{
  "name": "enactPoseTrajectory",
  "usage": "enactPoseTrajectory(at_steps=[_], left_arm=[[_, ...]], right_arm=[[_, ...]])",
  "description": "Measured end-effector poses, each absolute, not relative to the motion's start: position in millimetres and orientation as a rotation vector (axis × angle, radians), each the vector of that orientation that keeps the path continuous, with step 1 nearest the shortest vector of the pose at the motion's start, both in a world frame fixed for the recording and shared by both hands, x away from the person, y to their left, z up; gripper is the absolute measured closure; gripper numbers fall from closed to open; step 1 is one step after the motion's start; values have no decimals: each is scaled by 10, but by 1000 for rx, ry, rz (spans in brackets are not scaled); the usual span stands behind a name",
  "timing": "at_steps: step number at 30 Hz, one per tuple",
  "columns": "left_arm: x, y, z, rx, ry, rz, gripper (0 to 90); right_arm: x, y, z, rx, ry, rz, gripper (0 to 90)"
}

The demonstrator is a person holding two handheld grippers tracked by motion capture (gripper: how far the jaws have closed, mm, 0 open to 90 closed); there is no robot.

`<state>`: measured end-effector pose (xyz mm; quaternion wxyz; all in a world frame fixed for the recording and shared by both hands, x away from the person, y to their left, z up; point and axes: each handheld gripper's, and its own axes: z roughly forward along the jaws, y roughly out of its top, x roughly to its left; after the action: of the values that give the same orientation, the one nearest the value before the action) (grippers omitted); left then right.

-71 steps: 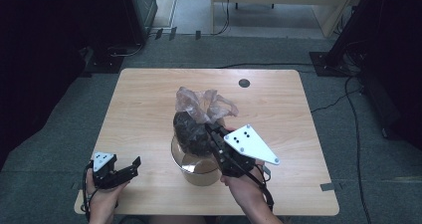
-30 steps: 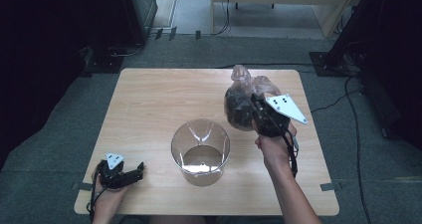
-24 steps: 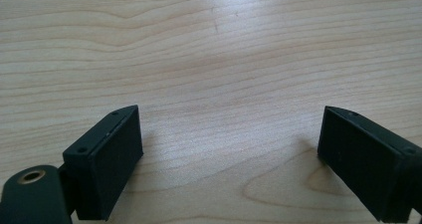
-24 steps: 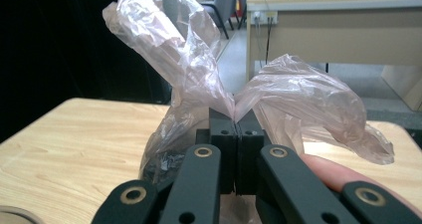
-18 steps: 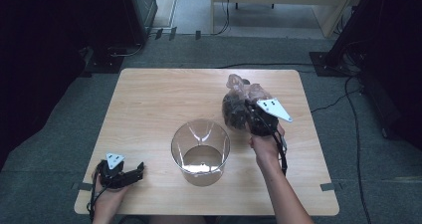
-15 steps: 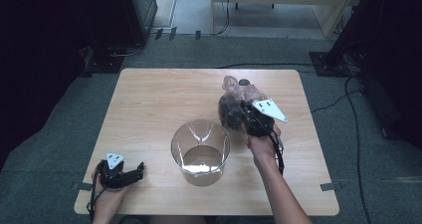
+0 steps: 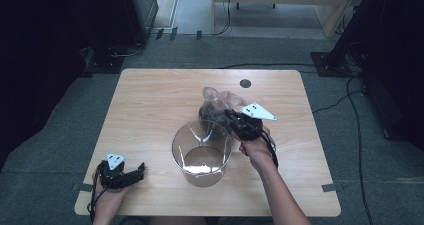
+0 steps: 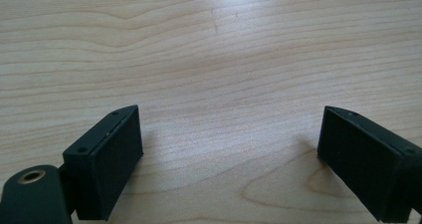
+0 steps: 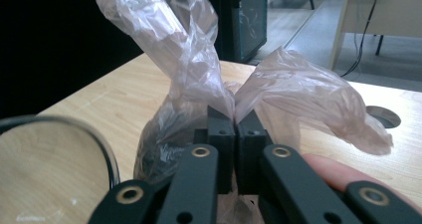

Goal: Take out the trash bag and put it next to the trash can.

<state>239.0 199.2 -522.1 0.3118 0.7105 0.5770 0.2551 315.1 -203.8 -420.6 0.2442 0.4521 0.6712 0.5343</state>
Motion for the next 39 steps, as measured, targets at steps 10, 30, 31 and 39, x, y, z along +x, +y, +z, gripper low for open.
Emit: enactPoseTrajectory(at_steps=[10, 30, 31, 39], left_arm=[[2391, 1990, -5222, 1872, 1524, 674, 99], [2390, 1991, -5221, 1874, 1523, 674, 100], [2390, 1991, -5221, 1874, 1523, 674, 100], [2390, 1991, -5222, 1874, 1523, 674, 100]], right_arm=[[2991, -2171, -4239, 1134, 1929, 1330, 421], [2816, -2540, -4419, 1259, 1946, 1399, 127], [2806, -2556, -4430, 1265, 1947, 1398, 113], [2733, -2671, -4511, 1302, 1940, 1376, 0]])
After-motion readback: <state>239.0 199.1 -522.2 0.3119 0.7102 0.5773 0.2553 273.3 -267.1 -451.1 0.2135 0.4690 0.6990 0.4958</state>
